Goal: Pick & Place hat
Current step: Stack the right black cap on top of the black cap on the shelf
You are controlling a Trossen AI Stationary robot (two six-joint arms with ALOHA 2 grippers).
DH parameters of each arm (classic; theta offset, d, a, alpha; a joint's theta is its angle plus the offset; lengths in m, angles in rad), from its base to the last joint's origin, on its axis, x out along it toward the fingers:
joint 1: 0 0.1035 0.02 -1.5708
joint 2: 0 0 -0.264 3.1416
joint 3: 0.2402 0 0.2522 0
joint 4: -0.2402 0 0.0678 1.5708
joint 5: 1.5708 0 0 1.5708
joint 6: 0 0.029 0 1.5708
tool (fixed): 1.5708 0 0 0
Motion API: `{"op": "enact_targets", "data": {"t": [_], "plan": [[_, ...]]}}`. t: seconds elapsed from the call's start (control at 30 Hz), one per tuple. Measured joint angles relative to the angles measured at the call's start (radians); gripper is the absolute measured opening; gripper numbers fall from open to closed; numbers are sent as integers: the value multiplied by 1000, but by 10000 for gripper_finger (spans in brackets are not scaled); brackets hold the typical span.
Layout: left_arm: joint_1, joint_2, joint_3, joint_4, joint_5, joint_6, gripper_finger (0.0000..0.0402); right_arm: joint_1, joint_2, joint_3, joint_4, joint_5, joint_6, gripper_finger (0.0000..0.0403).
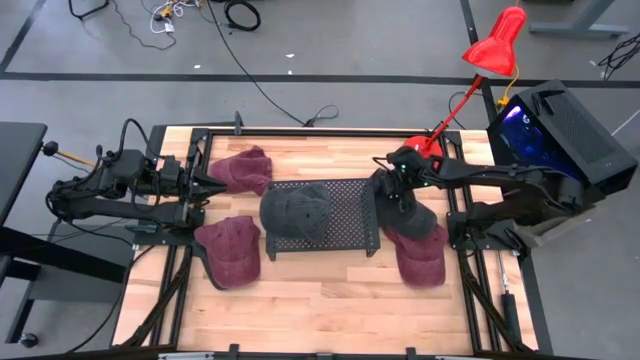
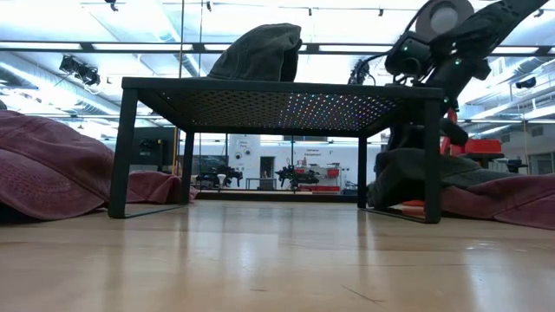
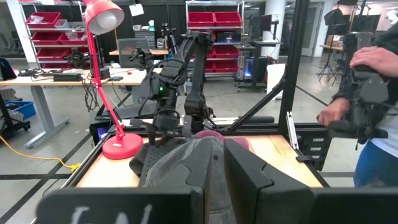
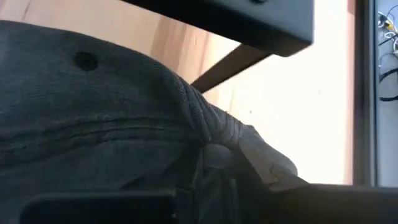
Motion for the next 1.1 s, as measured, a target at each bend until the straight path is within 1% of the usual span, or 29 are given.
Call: {"op": "enact_targets", "data": {"t": [0.13, 0.3, 0.63, 0.73, 0.9, 1.1], "plan": [[0, 0, 0, 0, 0, 0, 48, 0, -55, 0, -42, 8, 5, 65], [0, 0, 0, 0, 0, 0, 48, 0, -115, 26, -134, 78, 8, 65], [0, 0, 0, 0, 0, 0, 48, 0, -158, 212, -333, 160, 8, 65], [0, 0, 0, 0, 0, 0, 48, 0, -158, 264, -371, 183, 6, 64], [0, 0, 0, 0, 0, 0, 48, 0, -158, 342, -412, 186, 4, 63], [0, 0, 0, 0, 0, 0, 48, 0, -158, 421, -483, 249, -33, 63]]}}
